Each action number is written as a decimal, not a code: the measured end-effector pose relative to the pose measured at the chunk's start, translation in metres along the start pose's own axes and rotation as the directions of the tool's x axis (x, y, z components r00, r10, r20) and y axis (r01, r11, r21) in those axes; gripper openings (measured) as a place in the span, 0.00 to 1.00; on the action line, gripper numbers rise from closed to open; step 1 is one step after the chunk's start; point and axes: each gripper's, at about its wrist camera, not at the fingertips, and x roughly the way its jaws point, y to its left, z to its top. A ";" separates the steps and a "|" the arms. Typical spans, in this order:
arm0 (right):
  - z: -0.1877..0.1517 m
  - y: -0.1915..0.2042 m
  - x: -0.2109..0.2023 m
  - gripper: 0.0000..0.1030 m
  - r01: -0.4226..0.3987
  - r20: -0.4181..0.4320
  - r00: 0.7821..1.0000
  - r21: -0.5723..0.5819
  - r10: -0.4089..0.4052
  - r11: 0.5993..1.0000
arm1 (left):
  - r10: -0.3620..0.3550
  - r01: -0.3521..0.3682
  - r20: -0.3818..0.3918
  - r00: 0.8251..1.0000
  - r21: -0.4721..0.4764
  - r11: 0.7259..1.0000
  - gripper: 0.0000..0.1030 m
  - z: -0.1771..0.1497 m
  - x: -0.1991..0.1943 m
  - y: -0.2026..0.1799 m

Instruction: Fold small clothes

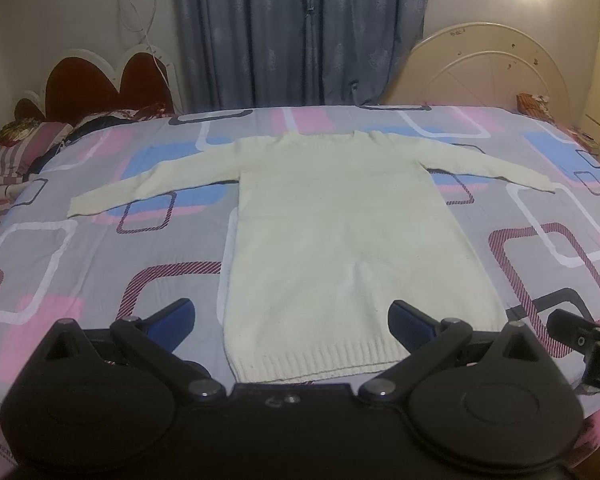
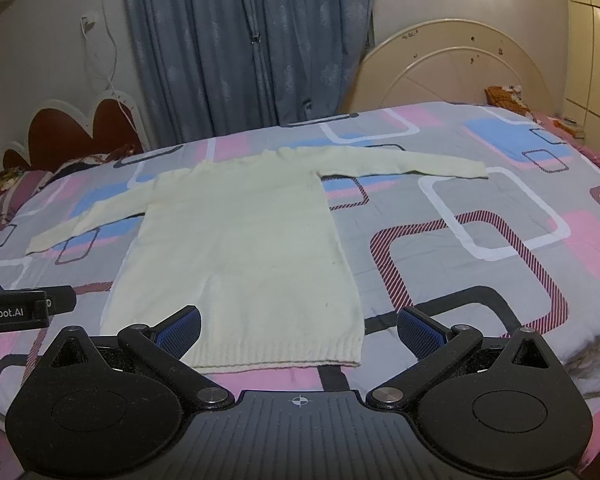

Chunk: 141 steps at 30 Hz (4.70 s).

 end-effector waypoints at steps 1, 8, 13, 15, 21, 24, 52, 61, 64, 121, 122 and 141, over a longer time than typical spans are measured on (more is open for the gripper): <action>0.000 0.000 0.000 1.00 -0.001 0.000 1.000 0.001 0.001 1.000 | 0.001 -0.001 0.001 1.000 0.001 1.000 1.00 0.000 0.000 0.000; 0.003 0.001 0.004 1.00 -0.002 -0.002 1.000 0.000 0.002 1.000 | 0.001 -0.001 -0.003 1.000 -0.004 1.000 1.00 0.001 0.003 0.001; 0.003 0.002 0.005 1.00 0.001 -0.004 1.000 0.000 -0.001 1.000 | 0.000 0.000 -0.004 1.000 -0.003 1.000 1.00 0.002 0.004 0.003; 0.005 0.004 0.008 1.00 0.000 -0.009 1.000 0.001 0.000 1.000 | 0.001 -0.001 -0.005 1.000 -0.005 1.000 1.00 0.003 0.005 0.004; 0.010 0.007 0.017 1.00 0.005 -0.008 1.000 -0.008 -0.005 1.000 | 0.000 0.000 -0.007 1.000 -0.003 1.000 1.00 0.006 0.014 0.009; 0.013 0.008 0.023 1.00 0.006 -0.010 1.000 -0.006 -0.006 1.000 | 0.004 -0.004 -0.007 1.000 -0.003 1.000 1.00 0.010 0.021 0.012; 0.107 -0.099 0.164 1.00 0.026 0.015 1.000 0.084 -0.027 0.996 | 0.020 -0.025 -0.056 0.998 -0.090 0.996 1.00 0.082 0.171 -0.014; 0.143 -0.175 0.237 0.95 0.088 -0.017 0.996 0.156 -0.086 0.984 | 0.029 -0.034 -0.081 0.996 -0.060 0.998 1.00 0.109 0.228 -0.040; 0.153 -0.206 0.269 0.82 0.112 -0.056 0.993 0.212 -0.102 0.971 | 0.042 -0.048 -0.104 0.994 -0.061 0.997 1.00 0.116 0.246 -0.045; 0.189 0.092 0.421 0.56 -0.363 -0.095 0.930 -0.093 0.354 0.927 | -0.148 0.130 -0.056 0.987 -0.246 0.960 0.97 0.161 0.323 0.091; 0.189 0.085 0.415 0.56 -0.355 -0.083 0.934 -0.100 0.348 0.930 | -0.165 0.146 -0.060 0.984 -0.237 0.960 0.97 0.162 0.326 0.085; 0.162 -0.061 0.401 0.56 0.006 -0.102 0.995 -0.029 -0.009 1.000 | -0.175 0.169 -0.089 0.981 -0.064 0.983 0.42 0.181 0.422 -0.046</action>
